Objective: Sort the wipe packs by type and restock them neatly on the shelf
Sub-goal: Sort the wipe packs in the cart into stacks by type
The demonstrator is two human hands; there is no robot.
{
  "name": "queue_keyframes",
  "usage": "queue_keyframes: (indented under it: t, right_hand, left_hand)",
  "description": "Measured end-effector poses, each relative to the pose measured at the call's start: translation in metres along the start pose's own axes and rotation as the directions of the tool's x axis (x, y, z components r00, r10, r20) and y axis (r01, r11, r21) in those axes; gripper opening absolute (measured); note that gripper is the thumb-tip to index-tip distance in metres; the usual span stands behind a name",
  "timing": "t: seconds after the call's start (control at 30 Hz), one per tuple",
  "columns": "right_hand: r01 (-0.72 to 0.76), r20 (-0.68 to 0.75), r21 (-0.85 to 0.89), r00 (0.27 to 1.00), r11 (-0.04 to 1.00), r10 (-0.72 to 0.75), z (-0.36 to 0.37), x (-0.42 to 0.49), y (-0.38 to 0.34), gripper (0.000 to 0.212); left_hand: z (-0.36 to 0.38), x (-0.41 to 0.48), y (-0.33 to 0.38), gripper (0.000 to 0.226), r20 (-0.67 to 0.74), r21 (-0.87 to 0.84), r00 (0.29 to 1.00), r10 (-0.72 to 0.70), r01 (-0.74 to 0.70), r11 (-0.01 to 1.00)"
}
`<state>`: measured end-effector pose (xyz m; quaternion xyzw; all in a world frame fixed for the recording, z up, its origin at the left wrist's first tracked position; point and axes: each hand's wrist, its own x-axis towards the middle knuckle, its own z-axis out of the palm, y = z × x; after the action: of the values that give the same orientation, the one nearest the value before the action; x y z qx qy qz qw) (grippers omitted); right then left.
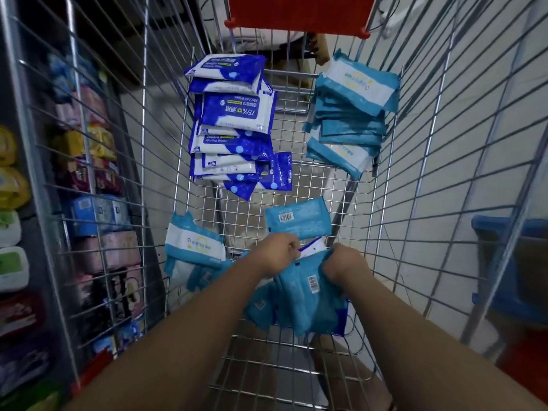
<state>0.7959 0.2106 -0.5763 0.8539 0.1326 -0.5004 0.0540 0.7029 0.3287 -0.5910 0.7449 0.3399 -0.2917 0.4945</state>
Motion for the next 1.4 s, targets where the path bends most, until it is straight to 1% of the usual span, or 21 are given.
queue_keyframes:
  t: [0.07,0.13,0.17,0.2,0.27,0.4,0.5,0.53,0.6,0.63,0.67,0.7,0.73,0.8,0.87,0.9,0.97,1.07,1.2,1.3,1.4]
  right_hand:
    - [0.032,-0.047,-0.004,0.998,0.999,-0.033,0.001,0.002,0.001,0.033]
    - [0.120,-0.151,0.198,0.984,0.973,-0.091,0.000,0.006,0.001,0.026]
    - [0.156,-0.201,0.390,0.976,0.908,-0.081,-0.002,0.008,0.000,0.019]
    - [0.176,-0.235,0.585,0.971,0.791,-0.041,-0.008,0.008,-0.005,0.018]
    - [0.204,-0.257,0.811,0.966,0.548,0.021,-0.028,0.006,-0.021,0.026]
    - [0.280,-0.286,0.911,0.958,0.302,-0.026,-0.075,-0.002,-0.069,0.031]
    - [0.349,-0.355,0.926,0.935,0.146,0.015,-0.109,-0.004,-0.108,0.008]
    - [0.342,-0.344,0.939,0.938,0.045,0.034,-0.119,-0.004,-0.121,0.007]
    - [0.294,-0.302,0.941,0.953,-0.171,-0.025,-0.135,-0.002,-0.145,0.017]
    - [0.264,-0.293,0.934,0.951,-0.240,-0.097,-0.142,0.000,-0.156,0.020]
    - [0.241,-0.291,0.935,0.941,-0.260,-0.171,-0.148,0.001,-0.166,0.022]
    - [0.230,-0.281,0.946,0.933,-0.227,-0.223,-0.151,0.003,-0.174,0.025]
    - [0.238,-0.268,0.960,0.932,-0.147,-0.242,-0.151,0.006,-0.179,0.029]
    - [0.293,-0.269,0.952,0.941,0.093,-0.206,-0.142,0.015,-0.182,0.030]
    - [0.368,-0.332,0.865,0.929,0.340,-0.161,-0.123,0.025,-0.176,0.016]
    - [0.405,-0.377,0.804,0.913,0.436,-0.155,-0.113,0.027,-0.170,0.011]
    - [0.472,-0.456,0.685,0.872,0.554,-0.178,-0.097,0.030,-0.156,0.010]
    - [0.555,-0.540,0.475,0.797,0.683,-0.272,-0.074,0.026,-0.131,0.011]
    - [0.504,-0.459,0.286,0.819,0.815,-0.345,-0.050,0.015,-0.103,0.017]
    - [0.510,-0.289,0.056,0.831,0.859,-0.475,-0.025,0.000,-0.080,0.037]
    - [0.558,-0.093,-0.152,0.813,0.816,-0.574,0.003,-0.012,-0.060,0.043]
  left_hand:
    - [-0.005,-0.001,0.007,0.018,-0.042,-0.062,0.998,0.037,-0.039,0.997]
    - [-0.015,-0.005,0.016,0.026,-0.088,-0.280,0.996,0.027,-0.051,0.959]
    - [-0.022,-0.007,0.021,0.027,-0.109,-0.423,0.994,0.005,-0.051,0.905]
    - [-0.030,-0.009,0.026,0.026,-0.136,-0.540,0.991,-0.016,-0.061,0.839]
    - [-0.054,-0.016,0.037,0.023,-0.216,-0.671,0.975,-0.044,-0.115,0.732]
    - [-0.105,-0.022,0.050,0.024,-0.432,-0.748,0.896,-0.107,-0.289,0.598]
    - [-0.139,-0.019,0.053,0.019,-0.531,-0.795,0.820,-0.214,-0.395,0.461]
    - [-0.150,-0.017,0.053,0.016,-0.533,-0.819,0.812,-0.238,-0.424,0.388]
    - [-0.173,-0.014,0.055,0.007,-0.519,-0.854,0.818,-0.249,-0.491,0.170]
    - [-0.183,-0.012,0.056,0.004,-0.516,-0.853,0.821,-0.243,-0.518,0.061]
    - [-0.193,-0.007,0.053,0.014,-0.517,-0.846,0.820,-0.244,-0.534,-0.001]
    - [-0.200,-0.002,0.051,0.026,-0.517,-0.847,0.820,-0.246,-0.532,0.007]
    - [-0.205,0.006,0.047,0.037,-0.522,-0.851,0.809,-0.269,-0.517,0.097]
    - [-0.206,0.020,0.035,0.051,-0.554,-0.816,0.767,-0.322,-0.424,0.394]
    - [-0.202,0.029,0.020,0.057,-0.627,-0.695,0.705,-0.330,-0.316,0.645]
    - [-0.199,0.030,0.015,0.057,-0.659,-0.624,0.686,-0.309,-0.268,0.734]
    - [-0.190,0.031,0.005,0.053,-0.705,-0.478,0.678,-0.208,-0.237,0.846]
    - [-0.169,0.029,-0.008,0.051,-0.763,-0.227,0.647,-0.012,-0.251,0.941]
    - [-0.133,0.016,-0.021,0.044,-0.717,0.135,0.675,0.174,-0.110,0.985]
    - [-0.091,-0.001,-0.042,0.038,-0.562,0.429,0.770,0.300,-0.039,0.903]
    - [-0.052,-0.019,-0.062,0.032,-0.310,0.517,0.900,0.306,-0.110,0.849]
